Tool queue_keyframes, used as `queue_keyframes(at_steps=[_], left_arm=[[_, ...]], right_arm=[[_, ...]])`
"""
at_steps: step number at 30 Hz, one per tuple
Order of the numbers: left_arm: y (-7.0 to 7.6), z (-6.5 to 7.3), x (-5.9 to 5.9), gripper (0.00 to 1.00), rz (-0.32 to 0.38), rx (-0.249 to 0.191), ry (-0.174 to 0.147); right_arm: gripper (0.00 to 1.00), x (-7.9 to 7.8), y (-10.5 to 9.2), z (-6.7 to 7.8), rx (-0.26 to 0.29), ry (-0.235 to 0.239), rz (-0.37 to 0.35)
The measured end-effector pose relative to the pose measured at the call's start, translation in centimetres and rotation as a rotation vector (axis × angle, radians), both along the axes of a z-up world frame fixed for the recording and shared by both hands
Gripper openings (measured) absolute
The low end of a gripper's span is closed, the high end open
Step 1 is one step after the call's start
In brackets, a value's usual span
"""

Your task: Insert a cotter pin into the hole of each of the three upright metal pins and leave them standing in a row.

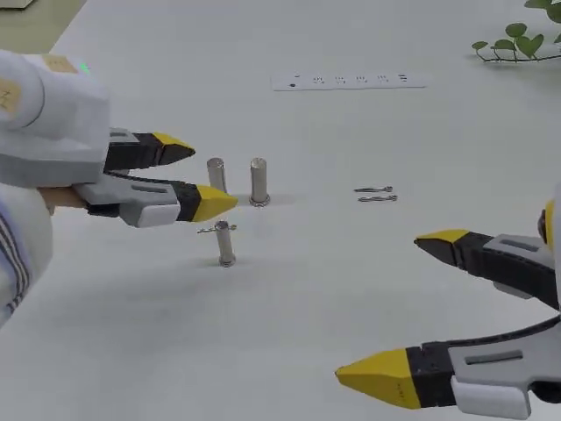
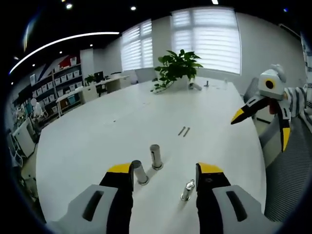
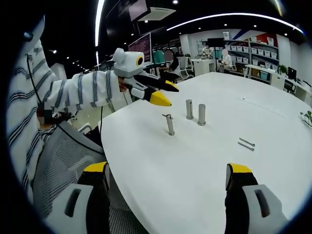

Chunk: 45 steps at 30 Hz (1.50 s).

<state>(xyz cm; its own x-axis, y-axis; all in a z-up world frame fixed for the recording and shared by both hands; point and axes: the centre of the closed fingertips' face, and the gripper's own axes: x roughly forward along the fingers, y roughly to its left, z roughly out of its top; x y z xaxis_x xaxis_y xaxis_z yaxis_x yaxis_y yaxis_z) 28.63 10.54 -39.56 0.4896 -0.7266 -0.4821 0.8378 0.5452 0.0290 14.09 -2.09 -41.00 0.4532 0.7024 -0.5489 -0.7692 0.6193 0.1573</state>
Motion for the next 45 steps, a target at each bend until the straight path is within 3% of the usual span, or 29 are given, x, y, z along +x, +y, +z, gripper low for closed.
queue_keyframes(at_steps=[2,6,13,18,29,32,38,45], left_arm=[[0.1,-0.1,0.6,0.48,0.013,-0.007,0.004],[0.5,-0.9,1.9,0.45,0.017,0.054,0.008],[-0.3,-1.6,3.8,0.43,0.011,0.058,0.024],[-0.2,-3.7,5.0,0.39,0.022,0.082,0.076],[-0.5,-6.3,6.0,0.33,0.037,0.102,0.122],[-0.5,-6.5,6.1,0.29,0.048,0.095,0.126],[-0.6,-6.7,6.3,0.13,0.043,0.114,0.106],[-0.4,-6.7,6.5,0.10,0.098,0.103,0.095]], right_arm=[[0.98,-0.1,0.0,-0.1,-0.007,-0.001,0.001],[0.97,-0.1,-0.1,0.1,-0.002,-0.002,0.002],[0.96,-0.1,-0.4,0.4,-0.005,-0.012,-0.015],[0.96,-0.1,-0.9,0.3,-0.014,-0.007,-0.038],[0.94,-0.2,-1.4,0.2,-0.022,0.010,-0.061],[0.93,-0.1,-1.4,0.1,-0.025,0.012,-0.058],[0.92,-0.2,-1.2,0.0,-0.027,0.023,-0.052],[0.90,-0.2,-1.1,0.1,-0.025,0.019,-0.048]])
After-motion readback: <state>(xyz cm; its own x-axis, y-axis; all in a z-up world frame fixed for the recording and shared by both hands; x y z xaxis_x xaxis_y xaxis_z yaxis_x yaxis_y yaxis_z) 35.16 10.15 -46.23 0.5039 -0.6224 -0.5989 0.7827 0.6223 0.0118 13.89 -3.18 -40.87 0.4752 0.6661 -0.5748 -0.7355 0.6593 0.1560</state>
